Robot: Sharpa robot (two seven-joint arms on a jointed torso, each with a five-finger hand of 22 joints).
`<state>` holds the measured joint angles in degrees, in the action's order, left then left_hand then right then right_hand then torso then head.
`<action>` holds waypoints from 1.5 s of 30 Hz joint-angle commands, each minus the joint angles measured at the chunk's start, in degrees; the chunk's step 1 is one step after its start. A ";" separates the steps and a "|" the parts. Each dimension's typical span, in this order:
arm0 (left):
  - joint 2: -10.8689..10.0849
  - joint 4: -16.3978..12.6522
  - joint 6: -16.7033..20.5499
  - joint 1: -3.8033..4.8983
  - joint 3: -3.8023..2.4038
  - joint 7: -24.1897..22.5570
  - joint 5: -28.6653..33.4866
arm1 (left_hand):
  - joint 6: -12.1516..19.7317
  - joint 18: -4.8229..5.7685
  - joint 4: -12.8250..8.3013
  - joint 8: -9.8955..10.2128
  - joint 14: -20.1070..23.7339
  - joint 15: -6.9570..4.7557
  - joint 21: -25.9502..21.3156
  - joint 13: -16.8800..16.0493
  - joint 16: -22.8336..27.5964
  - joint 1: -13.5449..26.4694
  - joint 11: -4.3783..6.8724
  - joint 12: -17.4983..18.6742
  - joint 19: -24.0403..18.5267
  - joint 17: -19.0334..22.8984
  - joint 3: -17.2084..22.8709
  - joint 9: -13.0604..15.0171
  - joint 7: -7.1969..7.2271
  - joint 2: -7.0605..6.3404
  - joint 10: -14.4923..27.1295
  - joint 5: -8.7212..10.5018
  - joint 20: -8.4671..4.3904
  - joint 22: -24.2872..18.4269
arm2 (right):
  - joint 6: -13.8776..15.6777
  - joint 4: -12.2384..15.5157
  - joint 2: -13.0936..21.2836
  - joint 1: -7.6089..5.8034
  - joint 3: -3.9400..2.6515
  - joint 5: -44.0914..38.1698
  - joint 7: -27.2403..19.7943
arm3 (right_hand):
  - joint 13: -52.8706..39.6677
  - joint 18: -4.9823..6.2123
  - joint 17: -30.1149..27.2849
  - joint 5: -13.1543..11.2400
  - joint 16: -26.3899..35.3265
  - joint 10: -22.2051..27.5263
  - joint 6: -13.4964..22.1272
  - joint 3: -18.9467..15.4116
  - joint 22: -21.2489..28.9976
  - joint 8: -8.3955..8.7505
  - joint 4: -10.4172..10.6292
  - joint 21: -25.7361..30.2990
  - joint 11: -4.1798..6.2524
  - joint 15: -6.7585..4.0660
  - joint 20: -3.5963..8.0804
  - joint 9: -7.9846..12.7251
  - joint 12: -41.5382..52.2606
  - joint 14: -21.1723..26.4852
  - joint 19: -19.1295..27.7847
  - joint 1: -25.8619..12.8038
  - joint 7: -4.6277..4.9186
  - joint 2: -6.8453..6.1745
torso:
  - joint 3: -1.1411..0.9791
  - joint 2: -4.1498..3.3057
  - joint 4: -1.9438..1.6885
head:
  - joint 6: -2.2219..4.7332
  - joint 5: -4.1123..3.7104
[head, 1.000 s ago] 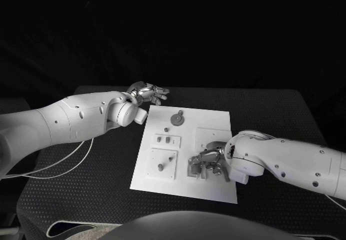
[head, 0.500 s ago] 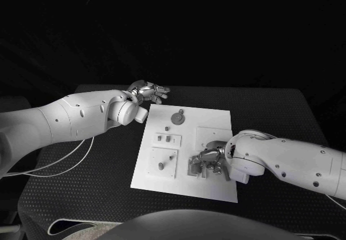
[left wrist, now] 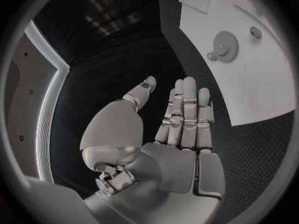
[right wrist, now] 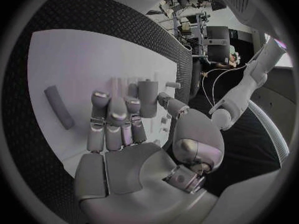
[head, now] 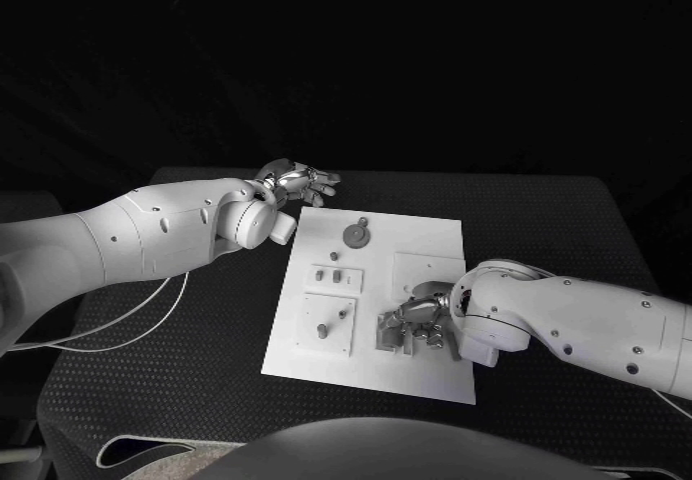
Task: Assemble the parts on the task board
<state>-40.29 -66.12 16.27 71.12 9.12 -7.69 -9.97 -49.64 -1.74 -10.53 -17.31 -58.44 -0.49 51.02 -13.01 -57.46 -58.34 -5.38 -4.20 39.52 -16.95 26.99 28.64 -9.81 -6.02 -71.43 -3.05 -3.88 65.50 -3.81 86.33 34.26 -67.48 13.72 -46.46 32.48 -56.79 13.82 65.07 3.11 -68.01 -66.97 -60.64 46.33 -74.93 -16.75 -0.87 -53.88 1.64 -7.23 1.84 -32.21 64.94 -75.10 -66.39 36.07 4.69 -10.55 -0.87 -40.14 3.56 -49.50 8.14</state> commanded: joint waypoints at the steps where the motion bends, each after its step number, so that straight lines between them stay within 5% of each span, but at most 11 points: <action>1: 0.00 -0.14 -0.64 0.06 -0.03 -0.33 -0.14 | 0.40 0.11 0.31 -0.30 0.01 0.16 -0.29 -0.08 0.20 0.28 -0.12 -0.03 -0.40 -0.08 -0.02 -0.07 0.16 0.10 0.18 -0.01 -2.05 0.08 | -2.81 0.59 -0.16 0.80 0.48 0.06 0.37 | -0.07 1.18 0.09 -0.32 0.36 0.15 0.26 -0.22 -0.76 0.23 -0.02 -0.20 0.09 -0.32 0.19 0.11 -0.33 -0.08 0.21 -0.64 -0.05 -0.07 | 0.03 0.02 0.01 | -0.06 0.06; 45: 0.13 0.03 -0.80 0.05 -0.02 -0.27 -0.23 | 0.42 0.12 0.32 -0.38 0.00 0.16 -0.33 -0.10 0.23 0.19 -0.12 -0.03 -0.42 -0.18 0.01 -0.13 0.16 0.13 0.20 -0.01 -2.05 0.19 | -3.69 1.22 0.58 0.82 0.47 -0.63 -0.51 | -0.23 1.18 0.08 -0.32 0.40 0.14 0.24 -0.38 -0.73 0.21 -0.40 -0.28 0.10 -0.31 0.20 0.08 -0.37 -0.07 0.29 -0.74 -0.06 -0.26 | 0.00 0.02 0.04 | -0.24 0.34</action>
<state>-40.28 -66.01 16.17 71.12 9.13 -7.62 -10.01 -49.63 -1.74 -10.53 -17.31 -58.44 -0.50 51.02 -13.03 -57.46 -58.34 -5.38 -4.20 39.52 -17.03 26.99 28.60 -9.81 -6.02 -71.43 -3.05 -3.88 65.63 -4.45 87.38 35.05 -67.10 13.86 -47.20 31.60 -56.94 14.02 65.07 3.11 -67.79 -66.97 -60.54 46.17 -74.93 -16.62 -1.03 -53.90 1.64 -7.11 1.73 -32.13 64.95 -75.01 -66.29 35.54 4.58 -10.63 -0.88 -40.13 3.61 -49.72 8.54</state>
